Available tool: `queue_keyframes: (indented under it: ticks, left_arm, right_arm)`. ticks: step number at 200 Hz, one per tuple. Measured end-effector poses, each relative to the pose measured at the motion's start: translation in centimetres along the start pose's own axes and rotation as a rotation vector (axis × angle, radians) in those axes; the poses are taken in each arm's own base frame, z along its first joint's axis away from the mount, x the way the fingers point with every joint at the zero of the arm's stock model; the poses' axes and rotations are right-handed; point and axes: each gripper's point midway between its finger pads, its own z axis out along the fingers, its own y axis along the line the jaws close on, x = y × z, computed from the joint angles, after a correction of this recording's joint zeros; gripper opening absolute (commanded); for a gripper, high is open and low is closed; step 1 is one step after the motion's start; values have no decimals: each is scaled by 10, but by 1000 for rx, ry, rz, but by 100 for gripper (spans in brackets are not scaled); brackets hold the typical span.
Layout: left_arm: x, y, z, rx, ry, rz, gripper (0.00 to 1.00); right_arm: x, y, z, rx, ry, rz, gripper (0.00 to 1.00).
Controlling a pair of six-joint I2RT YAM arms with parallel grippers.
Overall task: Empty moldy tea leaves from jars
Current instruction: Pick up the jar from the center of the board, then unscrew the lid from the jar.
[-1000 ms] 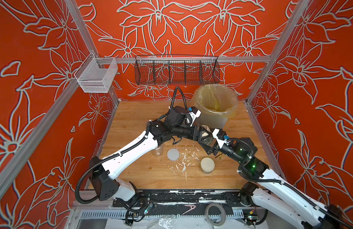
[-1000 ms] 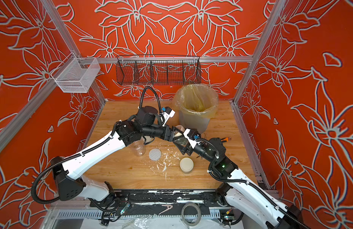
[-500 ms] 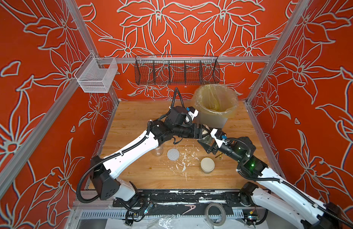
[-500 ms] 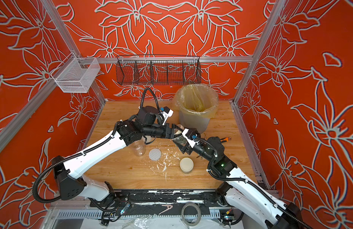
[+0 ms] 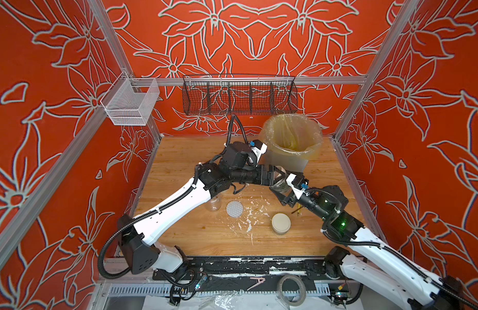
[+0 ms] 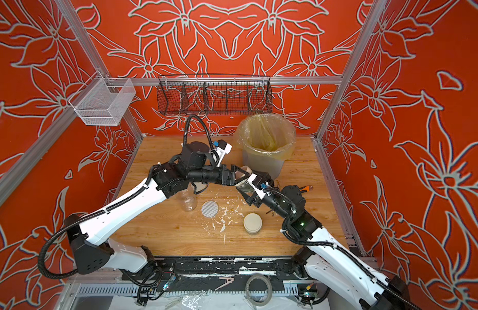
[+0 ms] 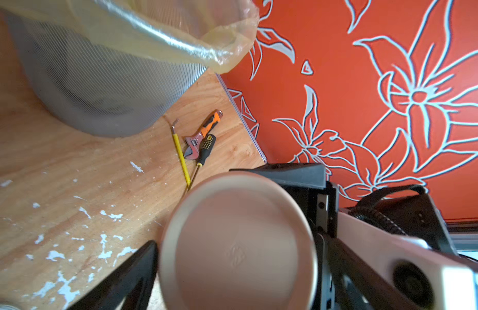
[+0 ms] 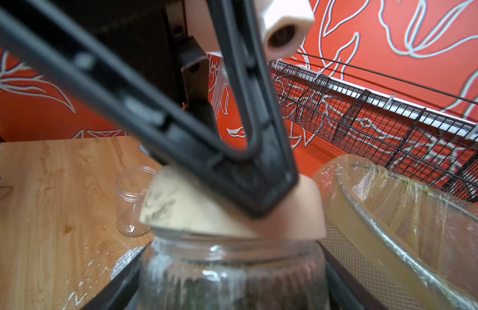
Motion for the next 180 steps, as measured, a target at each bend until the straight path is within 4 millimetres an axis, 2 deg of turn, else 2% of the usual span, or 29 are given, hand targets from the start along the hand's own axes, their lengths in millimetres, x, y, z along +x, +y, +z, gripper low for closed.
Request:
queue_keyframes:
  ticks: [36, 63, 88, 115, 158, 180]
  left_arm:
    - [-21, -16, -42, 1, -114, 194, 97]
    - [-20, -25, -58, 38, -104, 412, 97]
    - [2, -30, -57, 113, -25, 626, 97]
    - [20, -36, -56, 201, 36, 750, 97]
    - [23, -46, -45, 320, 85, 807, 97]
    - [24, -44, -36, 354, 120, 796, 97]
  right_arm:
    - [-14, 2, -8, -9, -45, 20, 32]
    - [-19, 5, -13, -25, -62, 23, 32]
    - [-22, 12, -17, -64, -71, 25, 32]
    - [-24, 20, -19, -110, -80, 29, 31]
    - [-26, 33, -21, -185, -94, 32, 31]
    - [-26, 36, -21, -207, -96, 34, 31]
